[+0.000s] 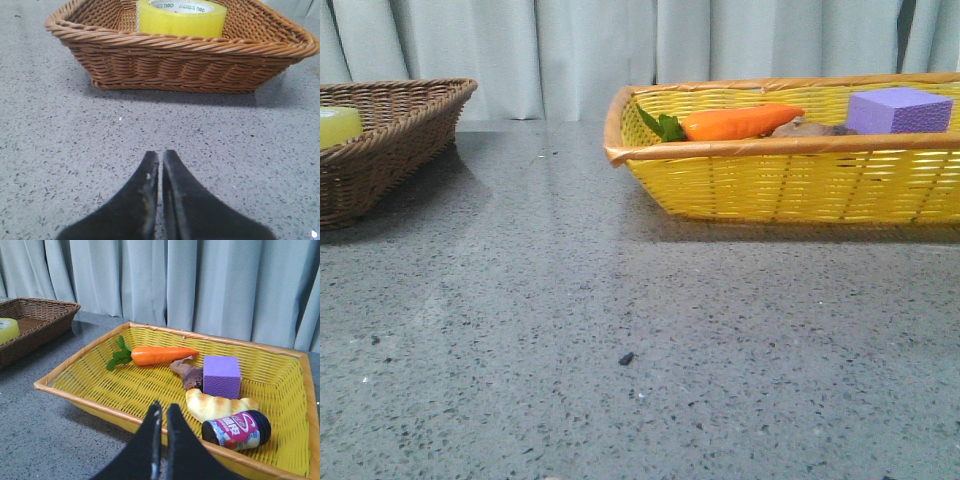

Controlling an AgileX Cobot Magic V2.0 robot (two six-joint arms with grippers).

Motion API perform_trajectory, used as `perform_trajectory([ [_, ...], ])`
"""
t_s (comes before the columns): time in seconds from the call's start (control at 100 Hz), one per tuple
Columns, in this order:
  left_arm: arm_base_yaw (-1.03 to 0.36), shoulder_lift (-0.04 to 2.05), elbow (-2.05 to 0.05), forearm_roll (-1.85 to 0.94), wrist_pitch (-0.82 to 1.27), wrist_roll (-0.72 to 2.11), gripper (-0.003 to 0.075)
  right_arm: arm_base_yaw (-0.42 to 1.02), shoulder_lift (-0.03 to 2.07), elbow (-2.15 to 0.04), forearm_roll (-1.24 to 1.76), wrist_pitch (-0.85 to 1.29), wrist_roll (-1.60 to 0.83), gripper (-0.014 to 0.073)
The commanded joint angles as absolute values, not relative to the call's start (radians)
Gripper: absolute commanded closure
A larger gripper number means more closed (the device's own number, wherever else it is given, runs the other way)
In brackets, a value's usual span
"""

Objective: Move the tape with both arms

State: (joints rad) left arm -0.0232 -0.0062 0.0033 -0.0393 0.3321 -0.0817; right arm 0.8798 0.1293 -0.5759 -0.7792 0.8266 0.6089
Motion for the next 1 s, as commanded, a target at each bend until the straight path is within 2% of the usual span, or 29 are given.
perform_trajectory([
  [0.0, -0.028, -0.036, 0.012, -0.040, 0.285, -0.092, 0.0741, 0.878, 0.145, -0.598, -0.831, 0.773, 0.604, 0.0668],
  [0.31, -0.028, -0.036, 0.012, -0.040, 0.285, -0.092, 0.0741, 0.870, 0.145, -0.589, -0.864, 0.767, 0.604, 0.0668],
  [0.43, -0.028, -0.036, 0.012, -0.040, 0.285, -0.092, 0.0741, 0.810, 0.145, -0.560, -0.875, 0.638, 0.594, 0.0668],
  [0.54, -0.028, -0.036, 0.012, -0.040, 0.285, -0.092, 0.0741, 0.679, 0.145, -0.510, -0.802, 0.430, 0.500, 0.0668],
  [0.75, -0.028, -0.036, 0.012, -0.040, 0.285, -0.092, 0.0741, 0.337, 0.145, -0.404, -0.406, 0.080, 0.198, 0.0668],
  [0.9, -0.028, -0.036, 0.012, -0.040, 0.285, -0.092, 0.0741, 0.127, 0.141, -0.286, -0.213, -0.257, 0.130, 0.0668],
  [0.99, -0.028, -0.036, 0.012, -0.040, 0.285, -0.092, 0.0741, 0.042, 0.119, -0.201, -0.130, -0.371, 0.130, 0.0668],
])
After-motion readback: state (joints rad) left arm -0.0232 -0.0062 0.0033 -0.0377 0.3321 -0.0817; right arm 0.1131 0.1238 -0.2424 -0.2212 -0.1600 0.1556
